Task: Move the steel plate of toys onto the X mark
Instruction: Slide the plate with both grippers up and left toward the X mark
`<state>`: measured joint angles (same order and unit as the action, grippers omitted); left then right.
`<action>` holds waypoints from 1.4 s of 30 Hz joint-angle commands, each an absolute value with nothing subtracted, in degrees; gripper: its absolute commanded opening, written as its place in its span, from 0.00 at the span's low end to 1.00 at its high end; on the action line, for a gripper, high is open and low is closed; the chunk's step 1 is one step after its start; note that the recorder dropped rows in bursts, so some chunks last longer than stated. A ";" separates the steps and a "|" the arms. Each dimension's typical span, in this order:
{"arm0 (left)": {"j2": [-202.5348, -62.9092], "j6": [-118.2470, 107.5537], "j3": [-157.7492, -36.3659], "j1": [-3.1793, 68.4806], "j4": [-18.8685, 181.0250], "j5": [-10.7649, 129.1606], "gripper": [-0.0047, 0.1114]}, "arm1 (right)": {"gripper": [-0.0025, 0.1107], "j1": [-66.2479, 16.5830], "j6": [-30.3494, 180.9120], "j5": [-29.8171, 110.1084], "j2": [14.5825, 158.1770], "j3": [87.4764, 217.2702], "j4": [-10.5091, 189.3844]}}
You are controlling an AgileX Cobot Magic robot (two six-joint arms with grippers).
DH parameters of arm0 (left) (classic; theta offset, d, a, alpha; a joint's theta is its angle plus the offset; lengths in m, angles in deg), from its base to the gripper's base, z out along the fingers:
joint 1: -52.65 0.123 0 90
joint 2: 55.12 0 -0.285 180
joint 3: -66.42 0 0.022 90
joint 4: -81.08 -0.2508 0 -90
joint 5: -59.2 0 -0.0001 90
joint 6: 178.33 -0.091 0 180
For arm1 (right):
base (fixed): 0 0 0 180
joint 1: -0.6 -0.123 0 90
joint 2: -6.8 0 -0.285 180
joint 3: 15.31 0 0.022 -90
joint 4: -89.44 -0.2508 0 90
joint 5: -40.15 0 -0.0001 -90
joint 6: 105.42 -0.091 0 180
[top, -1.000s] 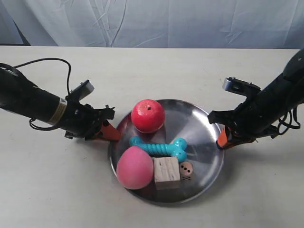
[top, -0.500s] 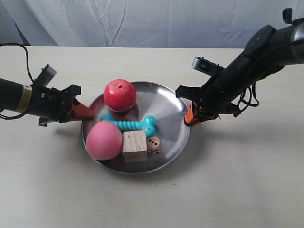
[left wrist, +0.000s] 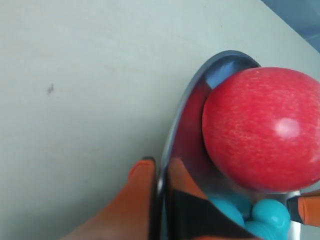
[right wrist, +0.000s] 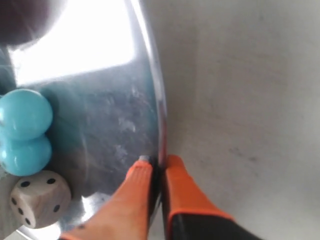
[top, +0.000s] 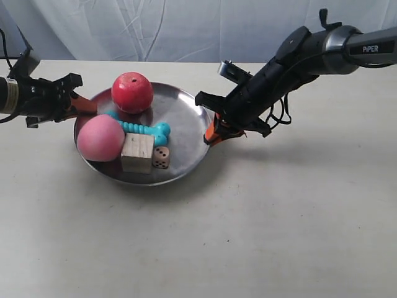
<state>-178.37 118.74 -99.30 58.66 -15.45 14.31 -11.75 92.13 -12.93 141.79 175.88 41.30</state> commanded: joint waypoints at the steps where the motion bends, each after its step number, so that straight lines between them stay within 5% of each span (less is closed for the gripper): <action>1: -177.53 121.54 -100.97 57.78 -14.18 13.75 0.04 | 0.01 -14.82 93.82 -19.67 143.38 180.92 35.23; 33: -185.73 121.01 -99.40 57.05 -18.87 18.40 0.04 | 0.01 -17.21 91.15 -13.20 147.45 183.86 42.05; 42: -185.73 120.92 -99.52 57.05 -18.64 18.64 0.34 | 0.01 -17.21 91.15 -12.11 147.45 183.86 42.46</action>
<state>-184.92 120.09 -99.40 58.85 -18.84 21.35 -15.28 88.00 -11.27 148.36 182.99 46.73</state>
